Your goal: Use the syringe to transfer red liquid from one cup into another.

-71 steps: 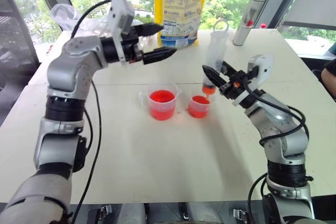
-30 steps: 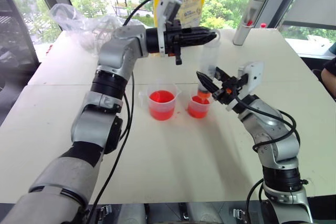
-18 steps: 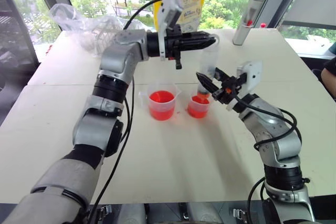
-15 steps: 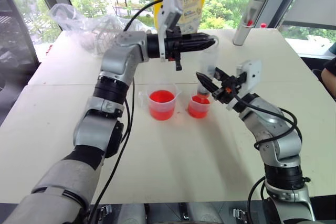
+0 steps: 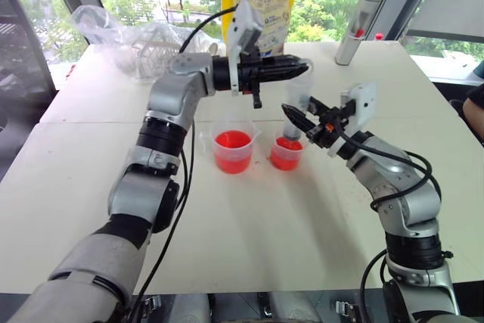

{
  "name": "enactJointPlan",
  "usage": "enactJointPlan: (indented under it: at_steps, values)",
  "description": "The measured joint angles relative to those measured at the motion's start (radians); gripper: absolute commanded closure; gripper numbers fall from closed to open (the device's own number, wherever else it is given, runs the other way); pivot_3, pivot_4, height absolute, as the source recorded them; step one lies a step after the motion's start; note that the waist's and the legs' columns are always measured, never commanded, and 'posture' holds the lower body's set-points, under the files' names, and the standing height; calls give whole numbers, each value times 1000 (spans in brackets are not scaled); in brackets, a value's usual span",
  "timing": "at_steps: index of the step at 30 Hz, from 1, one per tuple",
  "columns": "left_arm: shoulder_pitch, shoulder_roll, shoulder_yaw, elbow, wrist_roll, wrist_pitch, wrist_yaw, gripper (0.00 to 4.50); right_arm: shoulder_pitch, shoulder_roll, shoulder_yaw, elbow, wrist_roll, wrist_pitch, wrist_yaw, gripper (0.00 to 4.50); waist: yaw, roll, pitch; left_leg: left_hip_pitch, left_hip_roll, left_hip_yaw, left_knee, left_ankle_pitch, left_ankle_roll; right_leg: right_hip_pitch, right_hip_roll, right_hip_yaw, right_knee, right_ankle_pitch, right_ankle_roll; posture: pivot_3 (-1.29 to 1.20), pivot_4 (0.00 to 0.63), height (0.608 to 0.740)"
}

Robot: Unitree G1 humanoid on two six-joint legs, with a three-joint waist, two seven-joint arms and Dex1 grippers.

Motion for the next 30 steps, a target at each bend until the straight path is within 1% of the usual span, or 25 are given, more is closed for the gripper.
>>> enactJointPlan:
  at_steps: [9, 11, 12, 14, 16, 17, 18, 23, 27, 30]
  values:
    - [4, 7, 0, -11, 0, 12, 5, 4436, 0, -1, 0, -4, 10, 13, -2, 3128, 0, 0, 0, 0, 0, 0, 0, 0, 0, 0, 0, 0, 0, 0, 0, 0, 150, 740]
    - [3, 8, 3, -19, -1, 22, 8, 3648, 0, -1, 0, -9, 10, 13, -5, 3128, 0, 0, 0, 0, 0, 0, 0, 0, 0, 0, 0, 0, 0, 0, 0, 0, 150, 740]
    - [3, 11, 2, -20, -4, 34, 7, 3351, -3, 0, -5, -12, 11, 14, -12, 3128, 0, 0, 0, 0, 0, 0, 0, 0, 0, 0, 0, 0, 0, 0, 0, 0, 150, 740]
    - [3, 16, 7, -21, -14, 58, 3, 2524, -17, -1, -33, -12, 11, 14, -26, 3128, 1, 0, 0, 0, 0, 0, 0, 0, 0, 0, 0, 0, 0, 0, 0, 0, 150, 740]
    - [2, 26, 18, -23, -19, 68, 11, 1366, -31, -1, -44, -20, 11, 13, -30, 3128, -1, 0, 0, 0, 0, 0, 0, 0, 0, 0, 0, 0, 0, 0, 0, 0, 150, 740]
    - [2, 28, 20, -23, -20, 68, 17, 987, -34, -1, -44, -20, 11, 13, -30, 3128, 0, 0, 0, 0, 0, 0, 0, 0, 0, 0, 0, 0, 0, 0, 0, 0, 150, 740]
    - [2, 31, 22, -23, -20, 68, 23, 508, -34, 0, -43, -21, 12, 13, -29, 3128, 0, 0, 0, 0, 0, 0, 0, 0, 0, 0, 0, 0, 0, 0, 0, 0, 150, 740]
    - [4, 55, 41, -32, -27, 85, 55, 508, -52, 2, -48, -60, 36, 1, -29, 3128, 0, 0, 0, 0, 0, 0, 0, 0, 0, 0, 0, 0, 0, 0, 0, 0, 150, 740]
    - [10, 118, 84, -104, -49, 115, 90, 508, -51, 4, -48, -61, 42, 1, -31, 3128, -1, 0, 0, 0, 1, 0, 0, 0, 0, 0, 0, 0, 1, 0, 0, 0, 150, 740]
    - [46, 168, 93, -181, -61, 139, 105, 508, -49, 5, -49, -62, 48, 1, -32, 3128, 0, 1, 0, 1, 1, 0, 0, 0, 0, 0, 0, 0, 1, 0, 0, 0, 150, 740]
